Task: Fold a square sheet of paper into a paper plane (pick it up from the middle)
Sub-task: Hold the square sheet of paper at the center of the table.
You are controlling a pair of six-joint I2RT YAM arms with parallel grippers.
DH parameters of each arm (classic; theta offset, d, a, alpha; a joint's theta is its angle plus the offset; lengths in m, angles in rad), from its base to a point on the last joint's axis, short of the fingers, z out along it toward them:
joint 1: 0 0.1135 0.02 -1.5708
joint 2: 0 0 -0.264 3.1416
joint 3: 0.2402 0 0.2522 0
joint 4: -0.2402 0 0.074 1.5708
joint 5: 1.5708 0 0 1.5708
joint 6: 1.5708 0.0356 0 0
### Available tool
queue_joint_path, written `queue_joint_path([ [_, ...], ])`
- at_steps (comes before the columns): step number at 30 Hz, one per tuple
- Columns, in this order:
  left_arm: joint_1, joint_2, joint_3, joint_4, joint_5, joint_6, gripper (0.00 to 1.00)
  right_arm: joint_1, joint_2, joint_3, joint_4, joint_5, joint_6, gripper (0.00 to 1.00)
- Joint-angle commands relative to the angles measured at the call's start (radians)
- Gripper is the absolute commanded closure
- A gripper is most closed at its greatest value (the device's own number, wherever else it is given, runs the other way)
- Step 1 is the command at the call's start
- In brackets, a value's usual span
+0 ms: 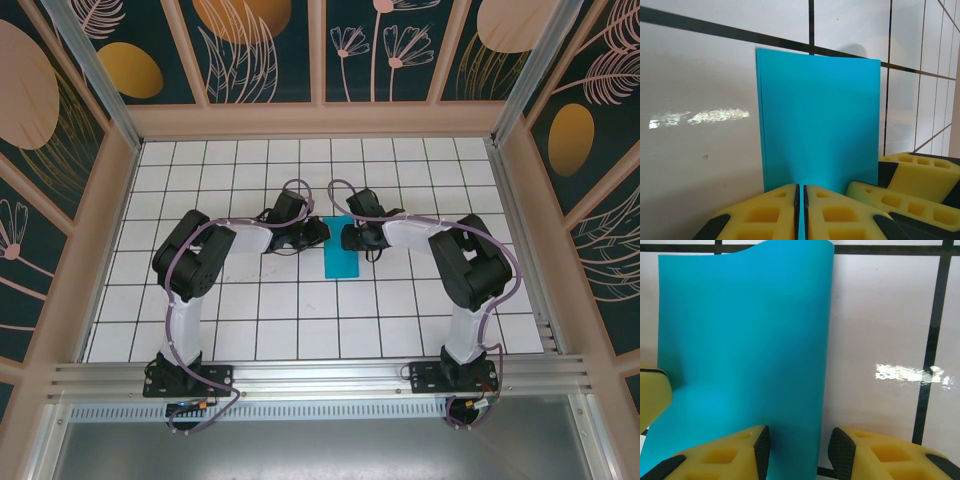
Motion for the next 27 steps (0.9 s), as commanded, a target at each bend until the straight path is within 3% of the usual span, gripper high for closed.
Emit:
queue_joint_path([
  [1, -0.003, 0.021, 0.024, -0.041, -0.012, 0.029, 0.85, -0.011, 0.129, -0.044, -0.039, 0.009, -0.024, 0.59],
  [27, -0.003, 0.03, 0.063, -0.156, -0.075, 0.072, 0.87, -0.04, 0.091, -0.062, -0.013, -0.029, -0.081, 0.53],
])
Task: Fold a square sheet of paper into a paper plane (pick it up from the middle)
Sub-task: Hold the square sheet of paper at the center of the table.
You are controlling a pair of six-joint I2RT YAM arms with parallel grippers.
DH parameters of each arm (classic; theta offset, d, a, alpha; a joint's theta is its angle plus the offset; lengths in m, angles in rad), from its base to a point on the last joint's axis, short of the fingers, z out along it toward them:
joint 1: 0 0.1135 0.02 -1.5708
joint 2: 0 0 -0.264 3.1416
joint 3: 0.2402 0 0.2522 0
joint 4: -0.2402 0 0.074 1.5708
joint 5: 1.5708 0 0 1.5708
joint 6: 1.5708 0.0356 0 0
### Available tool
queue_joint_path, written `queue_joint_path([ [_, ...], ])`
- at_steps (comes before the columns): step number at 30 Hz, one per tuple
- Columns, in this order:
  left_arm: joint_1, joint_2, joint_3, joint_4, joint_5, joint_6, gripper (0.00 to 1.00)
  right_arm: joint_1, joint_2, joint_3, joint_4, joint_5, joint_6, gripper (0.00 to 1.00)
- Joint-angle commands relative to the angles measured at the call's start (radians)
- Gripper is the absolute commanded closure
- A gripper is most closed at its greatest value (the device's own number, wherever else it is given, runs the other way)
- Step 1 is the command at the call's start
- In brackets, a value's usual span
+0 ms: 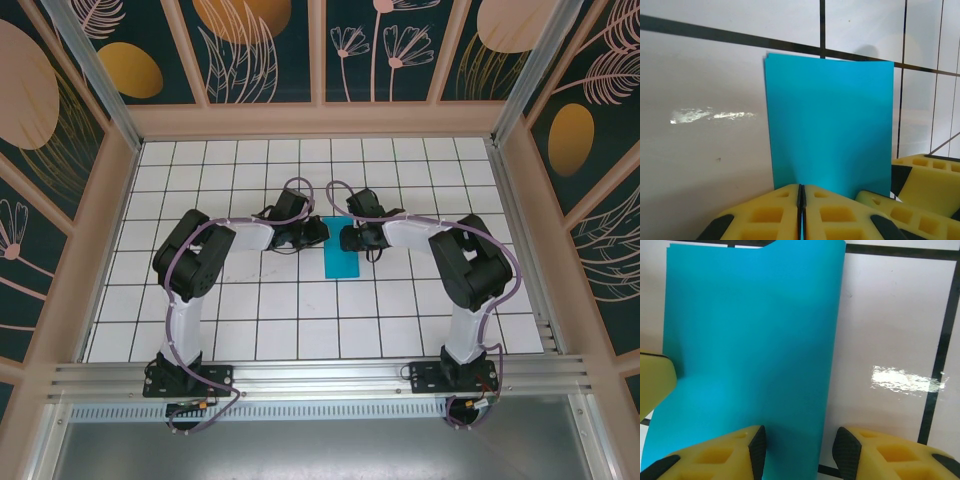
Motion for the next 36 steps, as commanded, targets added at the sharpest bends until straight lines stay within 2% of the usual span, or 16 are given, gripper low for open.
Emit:
queue_joint_path([
  [1, -0.004, 0.034, 0.025, -0.071, -0.031, 0.029, 0.87, -0.039, 0.089, -0.062, -0.013, -0.015, -0.026, 0.53],
  [12, -0.004, 0.062, 0.048, -0.141, -0.061, 0.043, 0.88, -0.05, 0.005, -0.023, -0.041, -0.076, 0.016, 0.51],
  [20, -0.004, 0.069, 0.045, -0.154, -0.073, 0.043, 0.89, -0.053, -0.072, -0.013, -0.102, -0.171, 0.089, 0.48],
  [28, -0.004, 0.067, 0.045, -0.155, -0.081, 0.042, 0.89, -0.05, -0.064, -0.011, -0.122, -0.227, 0.109, 0.54],
  [36, -0.003, 0.06, 0.053, -0.155, -0.078, 0.045, 0.89, -0.039, -0.011, -0.016, -0.143, -0.153, 0.098, 0.55],
])
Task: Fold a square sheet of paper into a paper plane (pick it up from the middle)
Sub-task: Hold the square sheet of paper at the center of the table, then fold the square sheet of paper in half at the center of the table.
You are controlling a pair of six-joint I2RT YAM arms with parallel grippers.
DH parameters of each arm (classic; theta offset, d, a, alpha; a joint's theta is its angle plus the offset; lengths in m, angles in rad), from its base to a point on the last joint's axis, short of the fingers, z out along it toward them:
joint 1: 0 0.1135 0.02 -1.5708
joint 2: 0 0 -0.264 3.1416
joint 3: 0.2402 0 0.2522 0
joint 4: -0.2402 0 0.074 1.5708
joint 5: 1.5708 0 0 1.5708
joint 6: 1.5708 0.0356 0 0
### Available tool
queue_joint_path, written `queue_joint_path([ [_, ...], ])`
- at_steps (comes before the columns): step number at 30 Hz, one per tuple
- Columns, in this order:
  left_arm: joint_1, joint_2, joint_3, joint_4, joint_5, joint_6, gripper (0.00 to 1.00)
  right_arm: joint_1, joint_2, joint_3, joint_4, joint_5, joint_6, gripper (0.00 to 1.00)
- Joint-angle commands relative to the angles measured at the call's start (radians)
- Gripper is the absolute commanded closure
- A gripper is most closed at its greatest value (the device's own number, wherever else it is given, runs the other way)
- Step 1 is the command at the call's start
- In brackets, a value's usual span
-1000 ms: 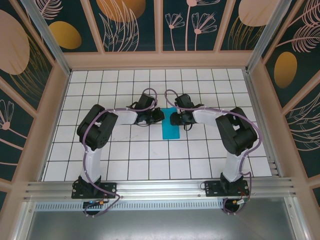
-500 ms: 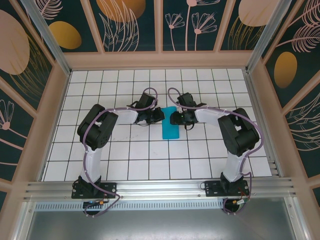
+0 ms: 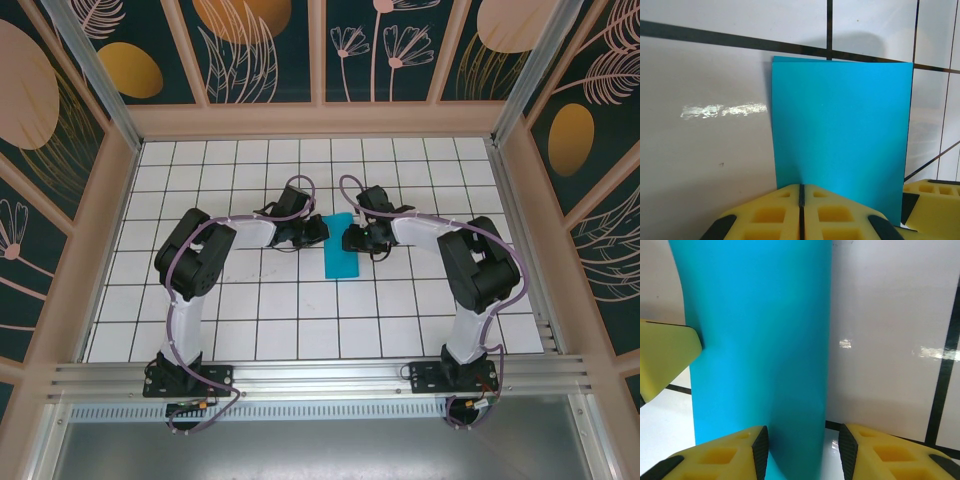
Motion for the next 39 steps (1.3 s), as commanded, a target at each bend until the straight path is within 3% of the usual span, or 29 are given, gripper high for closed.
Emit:
queue_joint_path([
  [1, -0.002, 0.044, 0.009, -0.077, -0.066, 0.029, 0.89, 0.013, 0.037, -0.01, -0.071, 0.045, 0.004, 0.55],
  [11, -0.003, 0.044, 0.085, -0.137, -0.07, 0.072, 0.87, 0.029, 0.107, -0.01, -0.094, 0.167, 0.046, 0.56],
  [22, -0.002, -0.032, 0.11, -0.079, -0.013, 0.059, 0.83, 0.029, 0.143, -0.022, -0.095, 0.197, 0.068, 0.56],
  [31, -0.003, -0.146, 0.0, 0.019, -0.166, 0.028, 0.83, 0.029, 0.157, -0.022, -0.099, 0.202, 0.058, 0.56],
  [39, -0.003, -0.121, -0.032, 0.087, -0.068, -0.001, 0.82, 0.029, 0.172, -0.019, -0.1, 0.198, 0.043, 0.54],
])
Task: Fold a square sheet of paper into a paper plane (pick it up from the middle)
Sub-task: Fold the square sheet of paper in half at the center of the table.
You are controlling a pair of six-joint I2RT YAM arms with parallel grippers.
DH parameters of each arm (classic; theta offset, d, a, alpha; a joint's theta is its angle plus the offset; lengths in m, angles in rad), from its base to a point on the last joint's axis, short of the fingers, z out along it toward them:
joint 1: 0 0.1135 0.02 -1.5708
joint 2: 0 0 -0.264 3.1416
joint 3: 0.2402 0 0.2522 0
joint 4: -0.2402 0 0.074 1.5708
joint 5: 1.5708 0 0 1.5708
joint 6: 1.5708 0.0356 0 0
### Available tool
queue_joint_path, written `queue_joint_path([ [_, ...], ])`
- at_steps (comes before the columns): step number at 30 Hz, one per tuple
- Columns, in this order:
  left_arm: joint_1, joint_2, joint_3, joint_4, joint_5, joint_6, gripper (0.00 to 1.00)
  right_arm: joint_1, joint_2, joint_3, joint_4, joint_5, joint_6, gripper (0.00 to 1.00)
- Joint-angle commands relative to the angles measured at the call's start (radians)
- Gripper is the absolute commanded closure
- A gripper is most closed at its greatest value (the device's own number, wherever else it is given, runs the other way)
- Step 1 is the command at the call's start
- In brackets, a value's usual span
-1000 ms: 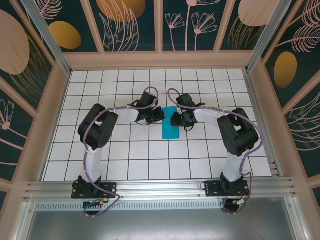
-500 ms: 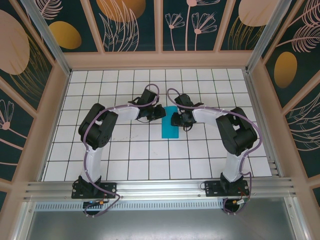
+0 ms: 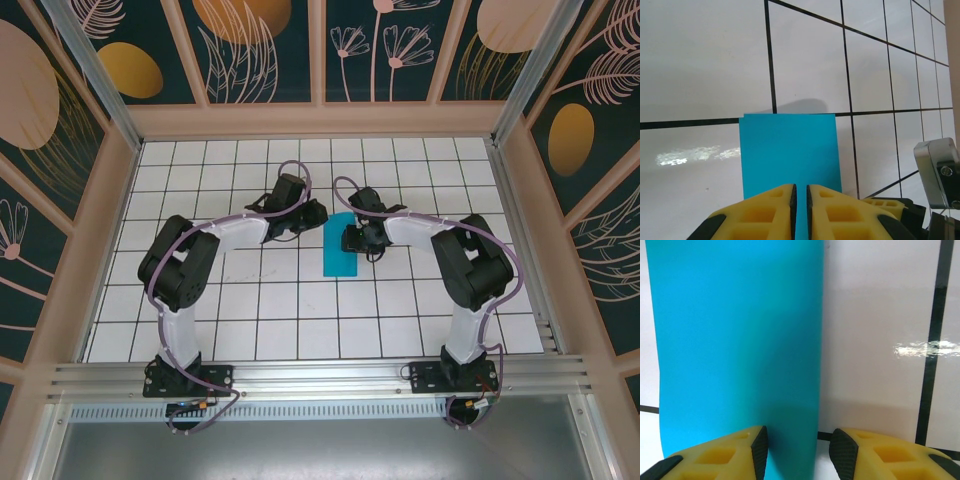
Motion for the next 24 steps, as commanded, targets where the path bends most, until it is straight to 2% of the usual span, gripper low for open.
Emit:
queue_joint_path([
  [1, 0.001, 0.015, -0.026, 0.058, 0.056, -0.029, 0.82, -0.007, 0.127, -0.056, -0.064, 0.074, -0.012, 0.54],
  [24, -0.001, 0.089, -0.018, 0.046, 0.134, -0.035, 0.85, -0.006, 0.139, -0.053, -0.06, 0.085, -0.072, 0.55],
])
